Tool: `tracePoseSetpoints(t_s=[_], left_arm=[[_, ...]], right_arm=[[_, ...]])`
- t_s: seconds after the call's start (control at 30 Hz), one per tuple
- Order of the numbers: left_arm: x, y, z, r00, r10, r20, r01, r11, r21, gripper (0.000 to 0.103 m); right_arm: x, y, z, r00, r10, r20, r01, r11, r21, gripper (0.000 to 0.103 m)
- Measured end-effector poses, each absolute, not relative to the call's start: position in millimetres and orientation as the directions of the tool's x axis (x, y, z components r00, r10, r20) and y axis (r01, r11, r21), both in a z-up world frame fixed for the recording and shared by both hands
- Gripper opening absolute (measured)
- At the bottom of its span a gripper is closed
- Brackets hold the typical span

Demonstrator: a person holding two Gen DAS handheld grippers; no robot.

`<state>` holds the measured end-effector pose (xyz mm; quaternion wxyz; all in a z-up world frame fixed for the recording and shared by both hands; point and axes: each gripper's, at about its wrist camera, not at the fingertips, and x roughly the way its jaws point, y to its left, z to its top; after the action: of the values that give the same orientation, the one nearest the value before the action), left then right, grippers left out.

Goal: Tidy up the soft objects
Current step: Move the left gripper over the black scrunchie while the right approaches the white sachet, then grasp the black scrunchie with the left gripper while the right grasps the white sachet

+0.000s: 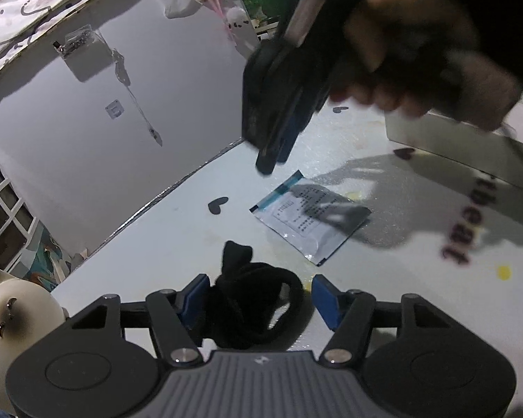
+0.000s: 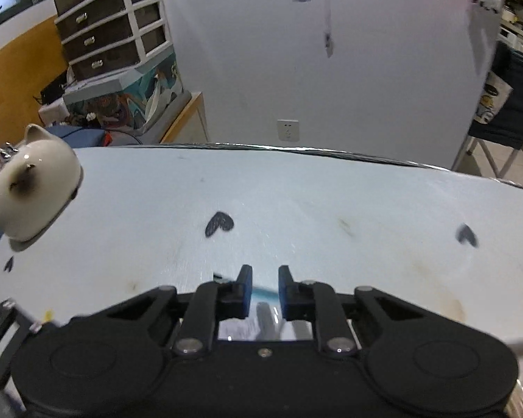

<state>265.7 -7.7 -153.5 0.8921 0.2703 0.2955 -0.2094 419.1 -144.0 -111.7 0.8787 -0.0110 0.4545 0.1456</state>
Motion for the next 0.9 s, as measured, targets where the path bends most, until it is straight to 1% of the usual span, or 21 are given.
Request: tracePoseSetpoints(t_s=[0.17,0.33,0.57,0.67,0.7,0.73,0.77,0.83,0.9], left_arm=[[266.4,-5.4,-152.4,0.736,-0.219,-0.64,0.546,0.751,0.371,0.065],[266.6,-7.7,-157.3,0.724,-0.245,-0.645,0.589,0.705,0.394,0.065],[267.7,-9.6,-163.9,0.73,-0.212,-0.649,0.59,0.675,0.443,0.066],[266.8,-8.2,-167.3,0.73,-0.214,-0.649,0.605,0.644,0.468,0.066],[266.5,-7.3,-167.5,0.73,-0.22,-0.648,0.61,0.638,0.47,0.066],[268.0,-6.5,-167.2,0.726,-0.225,-0.651,0.615,0.636,0.466,0.066],[269.5,-5.7,-167.0,0.721,-0.228,-0.654,0.618,0.638,0.459,0.066],[274.2,-3.1,-165.8,0.706,-0.238,-0.667,0.627,0.648,0.433,0.065],[279.2,0.2,-164.5,0.685,-0.249,-0.684,0.633,0.667,0.392,0.062]], right_arm=[[436.3,-132.3,-140.4,0.494,0.219,-0.841,-0.293,0.953,0.076,0.015],[413.2,-139.7,-141.0,0.478,0.217,-0.851,-0.343,0.938,0.046,0.014],[373.6,-159.4,-135.3,0.431,0.238,-0.871,-0.35,0.933,0.082,0.015],[359.8,-167.1,-130.0,0.417,0.257,-0.872,-0.34,0.934,0.113,0.019],[357.4,-168.7,-128.3,0.417,0.266,-0.869,-0.34,0.932,0.122,0.025],[354.5,-169.2,-126.0,0.418,0.281,-0.864,-0.348,0.928,0.133,0.036],[351.8,-169.1,-123.9,0.42,0.297,-0.858,-0.362,0.921,0.141,0.042],[347.1,-167.6,-119.5,0.415,0.331,-0.847,-0.405,0.901,0.154,0.073],[344.4,-163.4,-116.9,0.417,0.351,-0.838,-0.441,0.885,0.152,0.084]])
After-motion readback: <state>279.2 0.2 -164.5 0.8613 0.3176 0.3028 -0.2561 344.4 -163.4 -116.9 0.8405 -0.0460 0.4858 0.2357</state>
